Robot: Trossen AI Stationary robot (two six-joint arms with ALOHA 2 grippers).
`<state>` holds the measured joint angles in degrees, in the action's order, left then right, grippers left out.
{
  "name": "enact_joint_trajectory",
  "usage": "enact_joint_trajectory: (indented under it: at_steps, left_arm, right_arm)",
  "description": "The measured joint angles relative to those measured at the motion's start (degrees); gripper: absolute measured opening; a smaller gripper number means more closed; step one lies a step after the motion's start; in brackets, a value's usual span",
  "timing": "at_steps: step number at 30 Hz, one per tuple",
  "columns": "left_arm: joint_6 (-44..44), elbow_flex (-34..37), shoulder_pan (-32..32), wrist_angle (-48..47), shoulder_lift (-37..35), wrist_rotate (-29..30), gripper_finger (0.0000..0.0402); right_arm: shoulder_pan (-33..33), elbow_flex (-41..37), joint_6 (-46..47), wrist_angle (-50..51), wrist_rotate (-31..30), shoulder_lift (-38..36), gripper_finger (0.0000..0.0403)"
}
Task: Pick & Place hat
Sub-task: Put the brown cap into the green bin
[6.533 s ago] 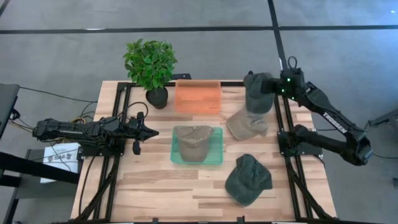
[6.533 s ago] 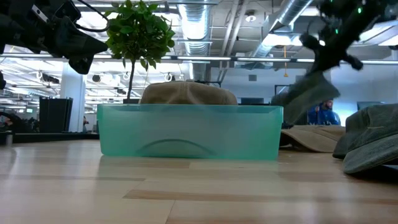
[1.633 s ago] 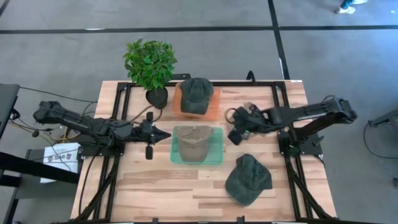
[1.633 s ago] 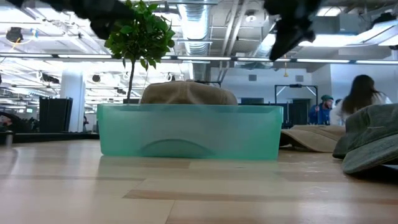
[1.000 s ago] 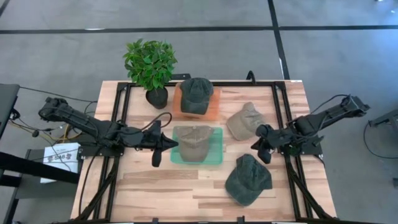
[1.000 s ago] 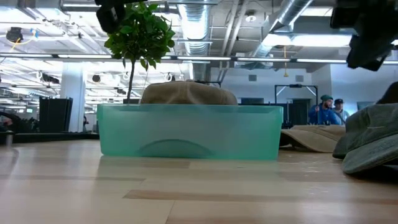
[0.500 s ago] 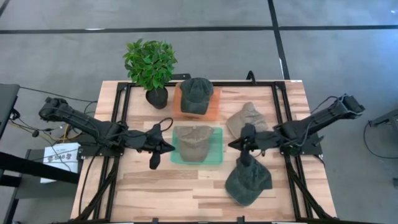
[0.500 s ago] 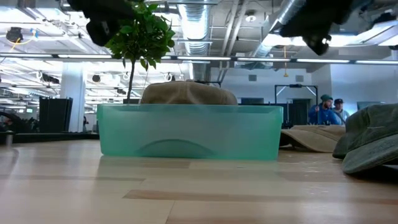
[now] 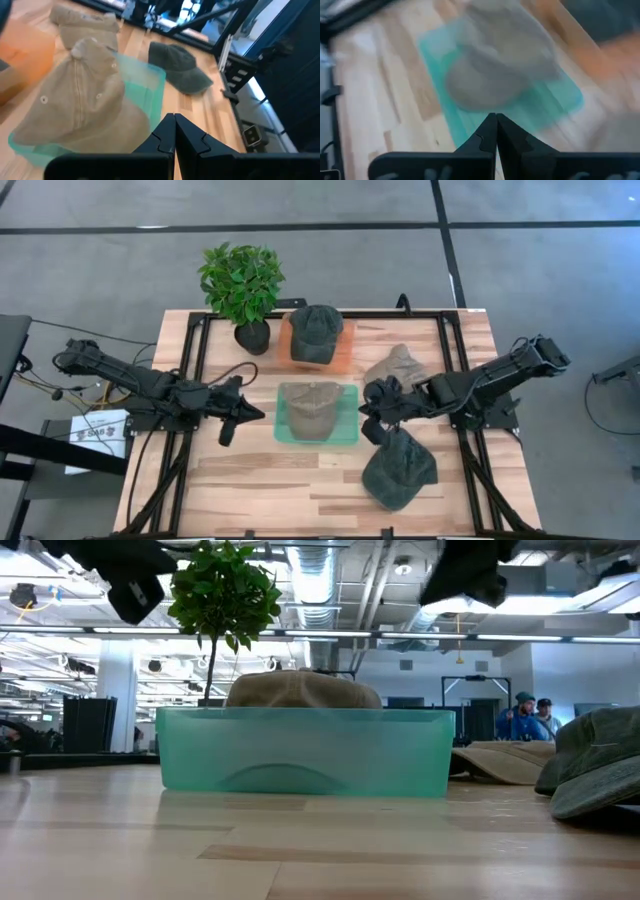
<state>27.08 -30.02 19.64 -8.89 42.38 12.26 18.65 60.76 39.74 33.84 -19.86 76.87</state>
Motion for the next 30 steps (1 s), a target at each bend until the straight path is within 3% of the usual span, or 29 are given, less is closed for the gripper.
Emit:
enact_joint_trajectory:
  at_steps: [7,14,18,23,30]
  left_arm:
    - [-4.17,0.00,-0.02,-0.98,-3.36,-0.05,0.0000]
    - [-6.46,0.00,-0.07,-1.80,-2.83,-0.05,0.0000]
    - [-7.77,-0.02,-0.07,-1.81,-1.80,-0.03,0.0000]
    - [-7.92,-0.04,-0.07,-1.66,-0.55,-0.03,0.0000]
    - [-7.60,-0.04,-0.07,-1.52,0.45,-0.01,0.0000]
  right_arm:
    - [5.24,3.96,21.73,15.59,0.16,0.01,0.0000]
    - [10.95,6.63,57.22,43.00,-2.97,-0.01,0.0000]
    - [13.14,5.26,73.18,50.48,-2.43,-0.03,0.0000]
    - [13.14,2.43,80.07,53.82,-2.64,-0.95,0.0008]
    - [7.99,-6.70,78.63,46.36,-2.86,-8.05,0.0073]
